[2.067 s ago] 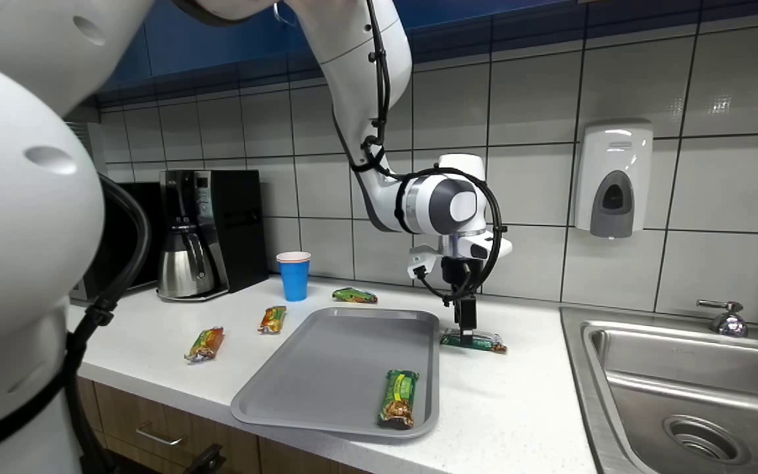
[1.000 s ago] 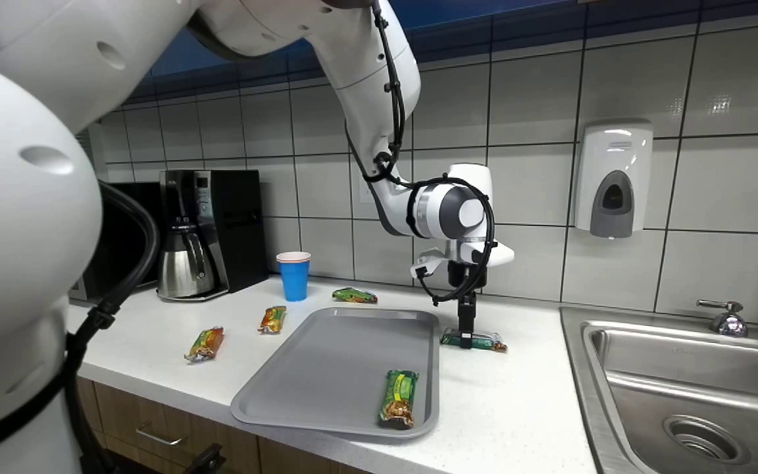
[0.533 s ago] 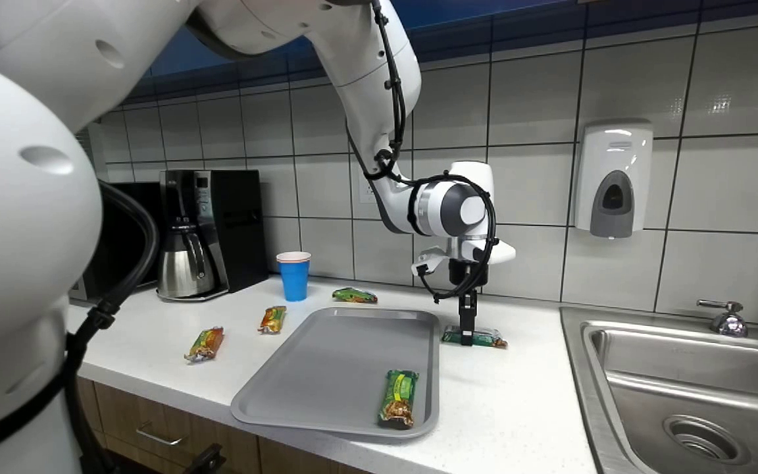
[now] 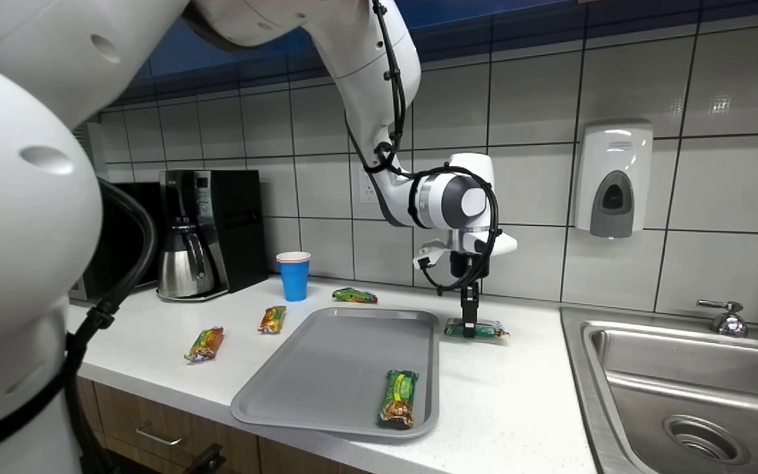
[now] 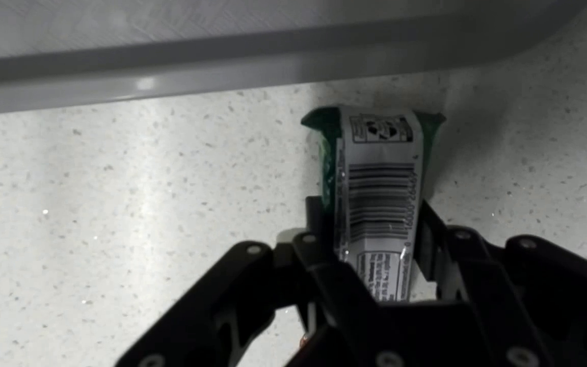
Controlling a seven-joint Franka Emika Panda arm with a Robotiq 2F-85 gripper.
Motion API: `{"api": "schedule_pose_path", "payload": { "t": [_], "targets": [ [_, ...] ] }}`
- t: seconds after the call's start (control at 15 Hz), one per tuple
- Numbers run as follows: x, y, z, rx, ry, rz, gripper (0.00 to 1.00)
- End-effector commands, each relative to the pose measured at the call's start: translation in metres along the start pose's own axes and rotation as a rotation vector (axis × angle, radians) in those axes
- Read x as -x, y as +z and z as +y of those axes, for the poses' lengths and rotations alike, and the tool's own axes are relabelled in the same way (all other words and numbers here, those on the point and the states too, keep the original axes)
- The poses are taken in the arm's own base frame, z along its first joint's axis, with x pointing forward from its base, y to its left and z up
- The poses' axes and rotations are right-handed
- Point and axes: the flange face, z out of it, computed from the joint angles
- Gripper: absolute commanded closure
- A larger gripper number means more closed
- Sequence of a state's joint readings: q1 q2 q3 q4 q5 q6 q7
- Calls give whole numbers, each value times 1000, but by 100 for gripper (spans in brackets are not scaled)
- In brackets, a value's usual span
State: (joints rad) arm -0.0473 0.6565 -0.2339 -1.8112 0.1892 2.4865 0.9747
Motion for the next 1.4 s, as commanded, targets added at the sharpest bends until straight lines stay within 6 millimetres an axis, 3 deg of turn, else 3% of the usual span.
{"api": "schedule_pose_path", "payload": {
  "t": [0.0,0.53,1.33],
  "targets": [
    [1,-31,11,-14,-47,-8,83],
    [23,-52,32,-23,-144,-4,83],
    [103,-50,69,29,-291,-24,83]
  ]
}}
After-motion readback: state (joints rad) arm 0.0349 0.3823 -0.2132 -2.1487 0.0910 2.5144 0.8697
